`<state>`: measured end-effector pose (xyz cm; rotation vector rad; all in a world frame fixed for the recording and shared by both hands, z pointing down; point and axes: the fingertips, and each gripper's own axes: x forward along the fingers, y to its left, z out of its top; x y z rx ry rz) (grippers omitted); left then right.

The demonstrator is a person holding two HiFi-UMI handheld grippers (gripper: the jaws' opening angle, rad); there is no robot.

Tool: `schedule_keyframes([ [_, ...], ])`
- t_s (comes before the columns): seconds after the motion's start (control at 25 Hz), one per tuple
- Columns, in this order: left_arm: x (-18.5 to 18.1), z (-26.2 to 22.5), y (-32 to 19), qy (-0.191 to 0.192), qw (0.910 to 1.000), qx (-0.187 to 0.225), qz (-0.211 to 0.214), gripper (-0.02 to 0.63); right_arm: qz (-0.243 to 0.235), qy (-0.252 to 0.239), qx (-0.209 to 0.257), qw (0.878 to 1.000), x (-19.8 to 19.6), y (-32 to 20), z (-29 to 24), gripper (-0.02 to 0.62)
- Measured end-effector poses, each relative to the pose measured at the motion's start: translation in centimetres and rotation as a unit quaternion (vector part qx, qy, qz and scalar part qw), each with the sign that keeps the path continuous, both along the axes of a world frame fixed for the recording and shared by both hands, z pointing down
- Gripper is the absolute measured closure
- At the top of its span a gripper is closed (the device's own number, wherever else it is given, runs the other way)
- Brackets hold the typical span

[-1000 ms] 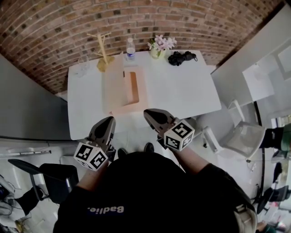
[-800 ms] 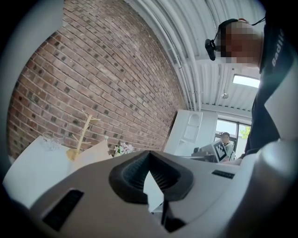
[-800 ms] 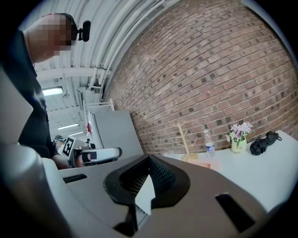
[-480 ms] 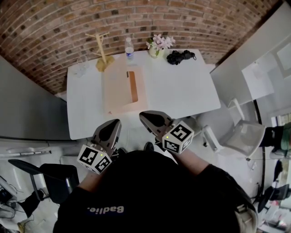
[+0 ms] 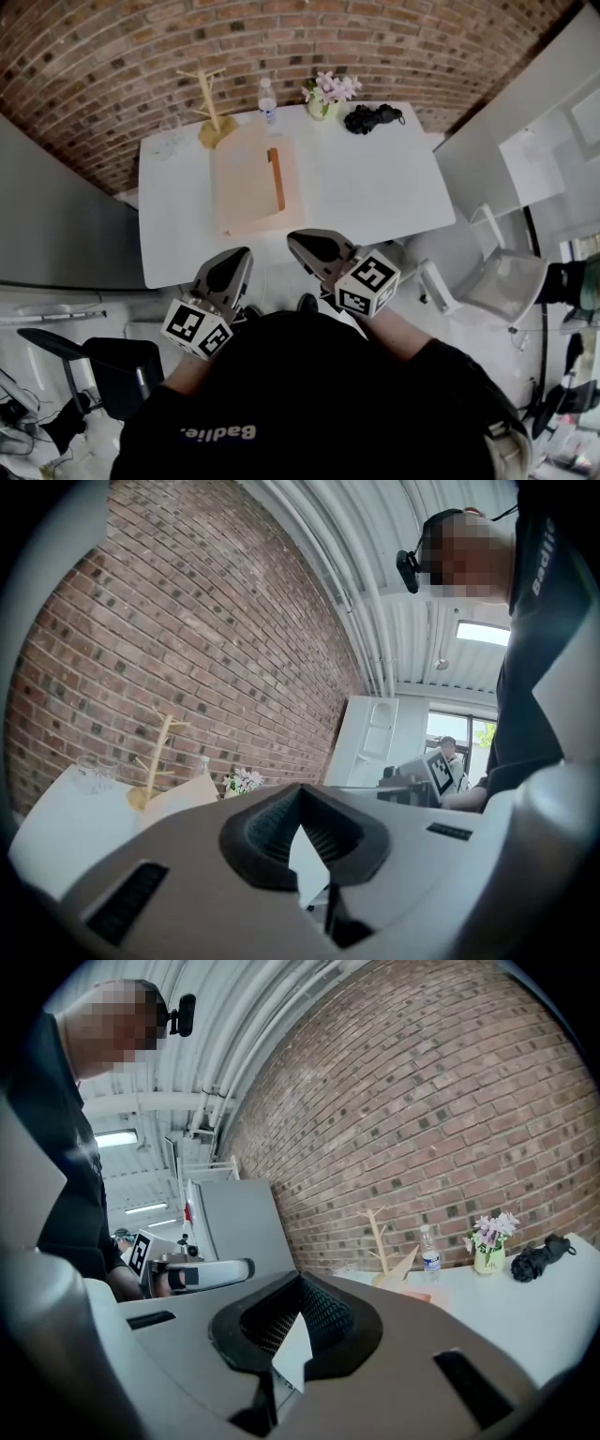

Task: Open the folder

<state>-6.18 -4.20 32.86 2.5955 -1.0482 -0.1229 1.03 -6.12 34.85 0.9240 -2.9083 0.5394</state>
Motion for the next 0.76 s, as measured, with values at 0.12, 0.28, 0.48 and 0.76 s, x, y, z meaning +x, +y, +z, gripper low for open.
schedule_keyframes([
  [0.12,0.04,-0.04,0.02,-0.001,1.0000,0.002,0.001,0.604,0.002,0.000,-0.002,1.000,0.10,-0.01,0.03,0.566],
  [0.28,0.24,-0.25,0.04,-0.004,1.0000,0.005,0.003,0.604,0.003,-0.001,-0.005,1.000,0.28,-0.03,0.13,0.566],
  [0.48,0.42,-0.13,0.17,-0.009,0.9999,0.009,0.008,0.604,0.003,0.001,-0.005,1.000,0.27,0.02,0.25,0.566],
  [0.76,0.60,0.05,0.24,-0.010,0.9998,0.014,0.012,0.604,0.006,-0.002,-0.008,1.000,0.31,-0.13,0.45,0.566],
])
